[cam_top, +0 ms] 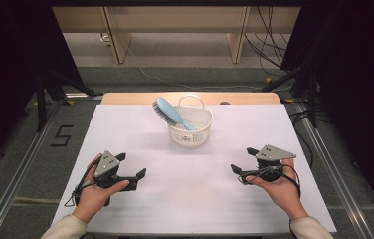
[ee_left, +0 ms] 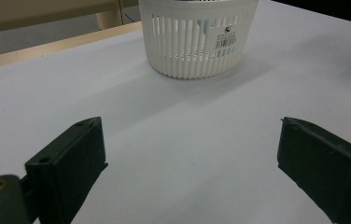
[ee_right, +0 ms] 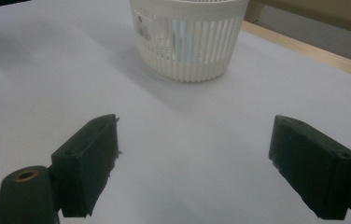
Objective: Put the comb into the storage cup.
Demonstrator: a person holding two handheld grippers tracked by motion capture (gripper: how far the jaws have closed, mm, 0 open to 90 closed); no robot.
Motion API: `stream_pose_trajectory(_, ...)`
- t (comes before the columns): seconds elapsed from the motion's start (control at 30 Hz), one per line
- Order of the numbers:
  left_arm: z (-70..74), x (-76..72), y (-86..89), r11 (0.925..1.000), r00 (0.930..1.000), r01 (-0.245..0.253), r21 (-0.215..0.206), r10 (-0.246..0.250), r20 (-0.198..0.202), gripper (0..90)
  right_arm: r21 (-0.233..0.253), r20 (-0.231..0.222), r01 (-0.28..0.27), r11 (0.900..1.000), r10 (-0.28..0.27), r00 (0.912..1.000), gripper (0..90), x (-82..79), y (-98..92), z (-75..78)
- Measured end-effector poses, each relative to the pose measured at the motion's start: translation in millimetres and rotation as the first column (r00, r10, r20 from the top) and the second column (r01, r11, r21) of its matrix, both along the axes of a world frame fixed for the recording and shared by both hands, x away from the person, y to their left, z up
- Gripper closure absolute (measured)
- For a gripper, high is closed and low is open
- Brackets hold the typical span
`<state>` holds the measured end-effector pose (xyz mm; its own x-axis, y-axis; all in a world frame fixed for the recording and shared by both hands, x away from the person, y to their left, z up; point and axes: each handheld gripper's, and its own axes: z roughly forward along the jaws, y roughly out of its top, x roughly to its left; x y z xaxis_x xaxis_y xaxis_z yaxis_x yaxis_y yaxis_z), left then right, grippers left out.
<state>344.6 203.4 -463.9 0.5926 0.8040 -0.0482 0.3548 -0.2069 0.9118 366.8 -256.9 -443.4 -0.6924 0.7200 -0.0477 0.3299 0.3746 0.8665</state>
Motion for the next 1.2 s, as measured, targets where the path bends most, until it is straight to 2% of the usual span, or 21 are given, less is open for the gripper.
stream_pose_trajectory(1.2, 0.1, -0.2, 0.1, 1.0, 1.0, -0.004, 0.001, 0.004, 0.002, 7.3, -0.002, -0.013, 0.019, 1.0, -0.019, 0.9997, 16.5, -25.2, -16.8, -12.6)
